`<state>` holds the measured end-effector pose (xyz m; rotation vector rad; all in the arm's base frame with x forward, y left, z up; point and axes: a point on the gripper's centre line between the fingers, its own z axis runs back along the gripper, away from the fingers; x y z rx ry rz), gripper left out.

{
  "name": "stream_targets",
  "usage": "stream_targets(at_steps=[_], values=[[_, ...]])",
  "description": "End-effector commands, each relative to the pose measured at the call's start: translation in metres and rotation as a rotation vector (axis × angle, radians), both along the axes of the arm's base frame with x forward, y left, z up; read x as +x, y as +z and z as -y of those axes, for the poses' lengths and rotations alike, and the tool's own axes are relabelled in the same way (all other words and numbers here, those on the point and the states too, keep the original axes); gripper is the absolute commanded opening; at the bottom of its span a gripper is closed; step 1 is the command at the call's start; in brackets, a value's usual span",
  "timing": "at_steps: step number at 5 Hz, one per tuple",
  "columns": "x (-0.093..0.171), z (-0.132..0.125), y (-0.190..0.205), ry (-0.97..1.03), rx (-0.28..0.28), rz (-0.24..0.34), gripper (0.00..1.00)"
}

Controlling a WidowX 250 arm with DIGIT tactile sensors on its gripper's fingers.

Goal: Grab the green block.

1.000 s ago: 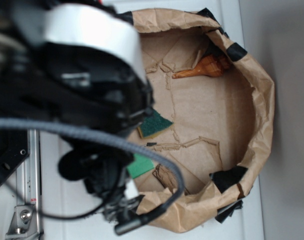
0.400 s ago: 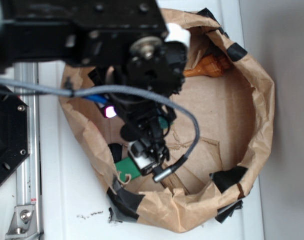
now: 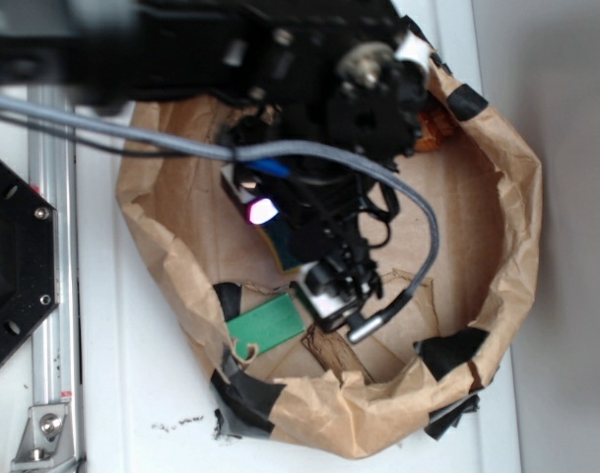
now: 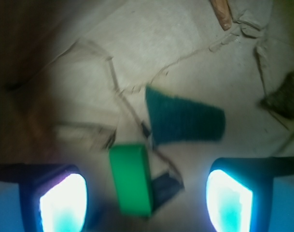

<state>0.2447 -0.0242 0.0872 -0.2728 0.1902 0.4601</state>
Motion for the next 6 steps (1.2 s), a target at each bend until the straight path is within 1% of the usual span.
stream_targets(at_steps=[1,2,3,4,5,6], values=[[-0.022,0.042,-0.028,-0.126,0.041,-0.023,1.00],[-0.030,0.058,-0.037,-0.150,0.058,-0.017,1.00],[-0.028,0.057,-0.055,-0.181,0.100,-0.019,1.00],[-0.023,0.039,-0.073,-0.196,0.134,-0.018,1.00],[-0.022,0.032,-0.069,-0.188,0.155,0.001,0.00],[-0.023,0.031,-0.057,-0.182,0.160,0.039,0.00]])
